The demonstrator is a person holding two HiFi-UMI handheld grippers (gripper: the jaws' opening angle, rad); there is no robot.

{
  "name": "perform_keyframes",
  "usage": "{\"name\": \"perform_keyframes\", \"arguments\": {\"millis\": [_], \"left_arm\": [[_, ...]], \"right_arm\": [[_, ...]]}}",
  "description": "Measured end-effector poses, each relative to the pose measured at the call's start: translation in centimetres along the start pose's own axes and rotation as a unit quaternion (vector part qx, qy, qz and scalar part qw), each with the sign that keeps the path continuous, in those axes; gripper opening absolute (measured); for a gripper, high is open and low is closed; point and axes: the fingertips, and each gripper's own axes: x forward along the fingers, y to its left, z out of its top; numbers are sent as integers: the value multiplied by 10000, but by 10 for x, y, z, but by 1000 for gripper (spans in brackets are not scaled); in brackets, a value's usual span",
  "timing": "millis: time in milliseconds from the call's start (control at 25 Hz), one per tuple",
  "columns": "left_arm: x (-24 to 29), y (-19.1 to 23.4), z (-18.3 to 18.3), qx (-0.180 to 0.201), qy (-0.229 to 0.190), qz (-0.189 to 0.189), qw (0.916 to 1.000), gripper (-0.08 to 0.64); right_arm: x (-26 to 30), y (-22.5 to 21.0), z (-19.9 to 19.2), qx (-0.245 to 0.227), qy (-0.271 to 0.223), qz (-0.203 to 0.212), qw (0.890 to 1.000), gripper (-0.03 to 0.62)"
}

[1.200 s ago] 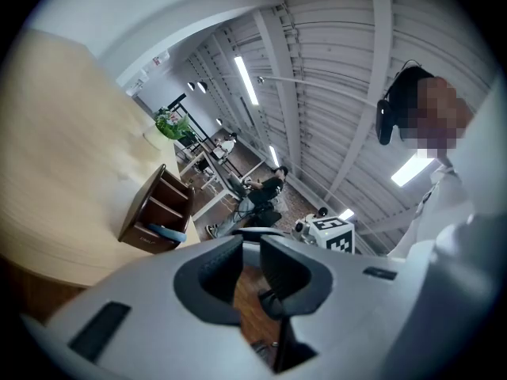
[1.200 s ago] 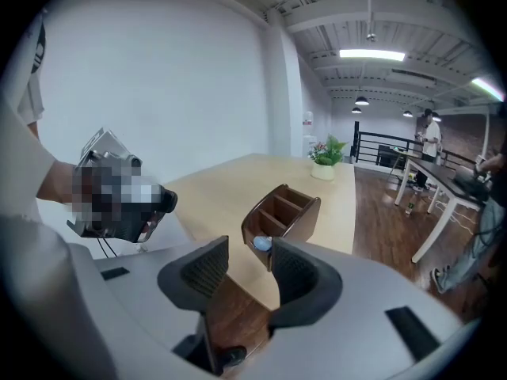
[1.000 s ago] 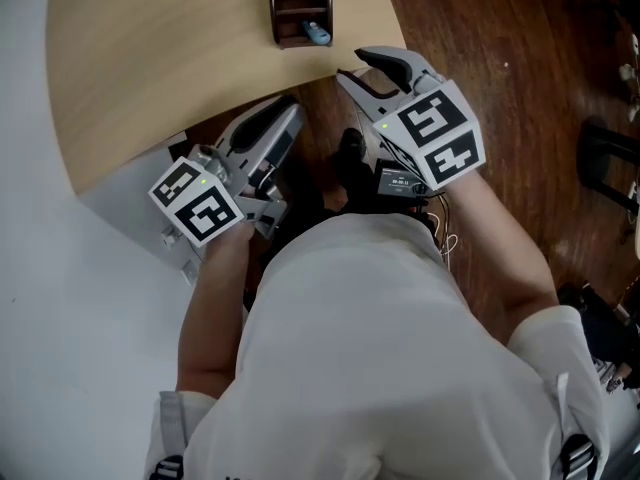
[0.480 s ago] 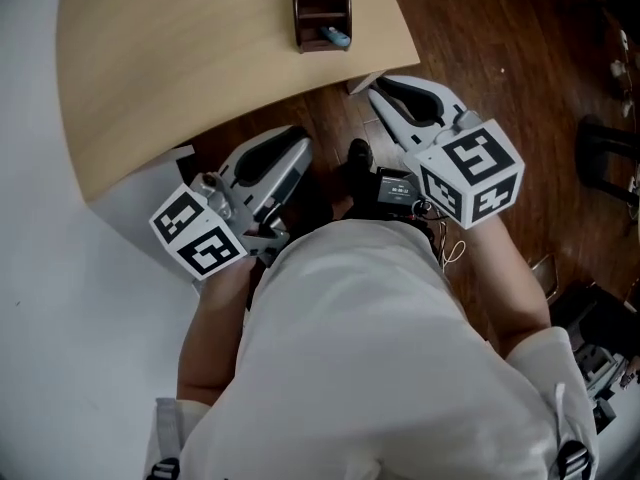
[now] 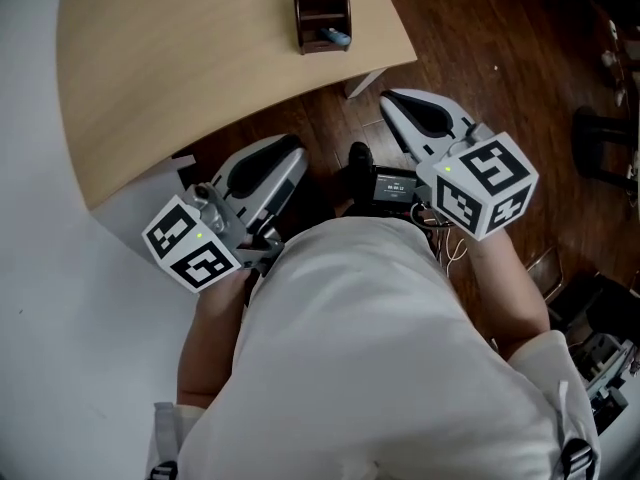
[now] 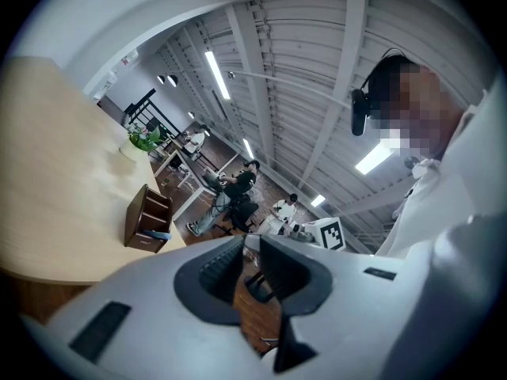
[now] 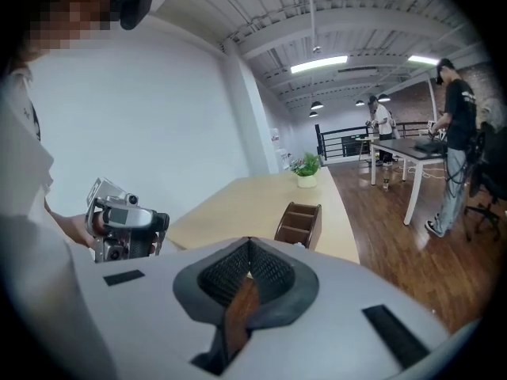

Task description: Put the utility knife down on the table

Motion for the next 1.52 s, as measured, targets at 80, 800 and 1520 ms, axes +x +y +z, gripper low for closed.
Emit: {"name": "perform_keyframes", "arguments": {"millis": [80, 800, 1520], "left_arm": [[-2, -1, 0, 55, -1, -35, 10000, 64], [-5, -5, -9, 172, 0, -237, 9996, 64], [-4, 5, -18, 74, 63, -282, 9996, 64]], "right_arm": [[-3, 1, 1, 58, -81, -3, 9999, 2], [-34, 12, 13, -23, -413, -151, 9990, 2], [-26, 10, 7, 41, -383, -172, 9991, 2]]}}
